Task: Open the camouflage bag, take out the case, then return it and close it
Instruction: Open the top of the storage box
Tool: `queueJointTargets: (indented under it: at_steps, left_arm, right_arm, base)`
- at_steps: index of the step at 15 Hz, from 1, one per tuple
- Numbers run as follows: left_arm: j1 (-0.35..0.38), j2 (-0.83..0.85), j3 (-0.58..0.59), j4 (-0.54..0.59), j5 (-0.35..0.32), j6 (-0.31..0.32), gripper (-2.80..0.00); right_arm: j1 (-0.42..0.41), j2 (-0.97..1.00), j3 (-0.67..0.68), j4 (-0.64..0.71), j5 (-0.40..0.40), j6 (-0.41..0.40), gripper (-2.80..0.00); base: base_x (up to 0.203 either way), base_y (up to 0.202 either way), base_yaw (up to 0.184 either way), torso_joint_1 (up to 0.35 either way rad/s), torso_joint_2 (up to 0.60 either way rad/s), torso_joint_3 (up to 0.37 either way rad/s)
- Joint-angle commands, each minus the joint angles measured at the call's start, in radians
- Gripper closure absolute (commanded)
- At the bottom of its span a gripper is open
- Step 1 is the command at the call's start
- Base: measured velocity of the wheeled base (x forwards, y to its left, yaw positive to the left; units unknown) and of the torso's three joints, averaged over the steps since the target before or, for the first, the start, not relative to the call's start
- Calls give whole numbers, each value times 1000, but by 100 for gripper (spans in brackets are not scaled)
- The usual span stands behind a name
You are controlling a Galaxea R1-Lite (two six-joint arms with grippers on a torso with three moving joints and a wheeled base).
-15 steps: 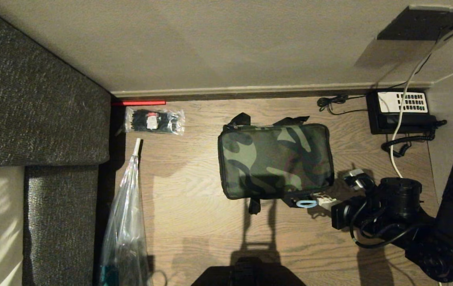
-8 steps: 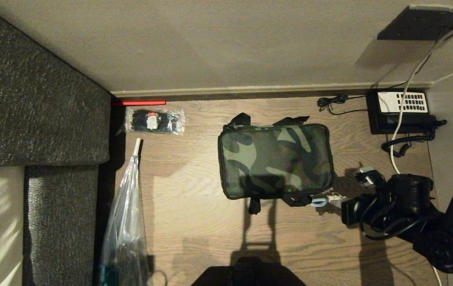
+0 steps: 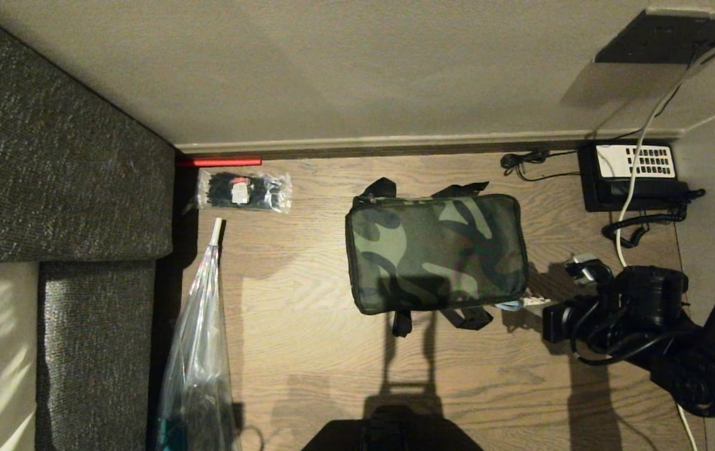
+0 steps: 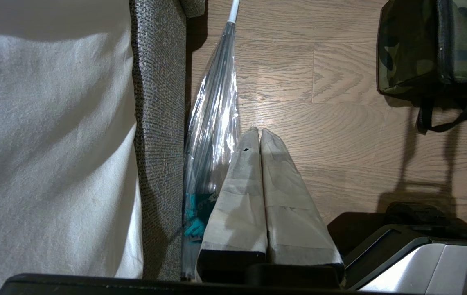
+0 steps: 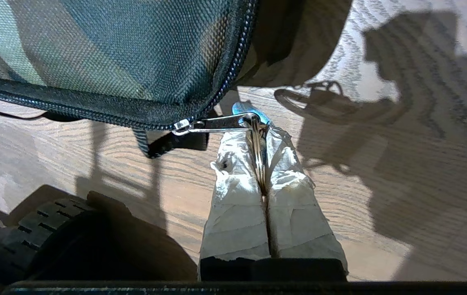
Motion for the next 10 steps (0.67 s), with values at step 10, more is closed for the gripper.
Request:
queueJointTargets:
  at_steps: [10]
  left_arm:
    - [0,0,0,0,1,-1,0]
  right_arm:
    - [-29,1,-45,24,1,-9,0]
  base:
    - [0,0,0,0,0,0]
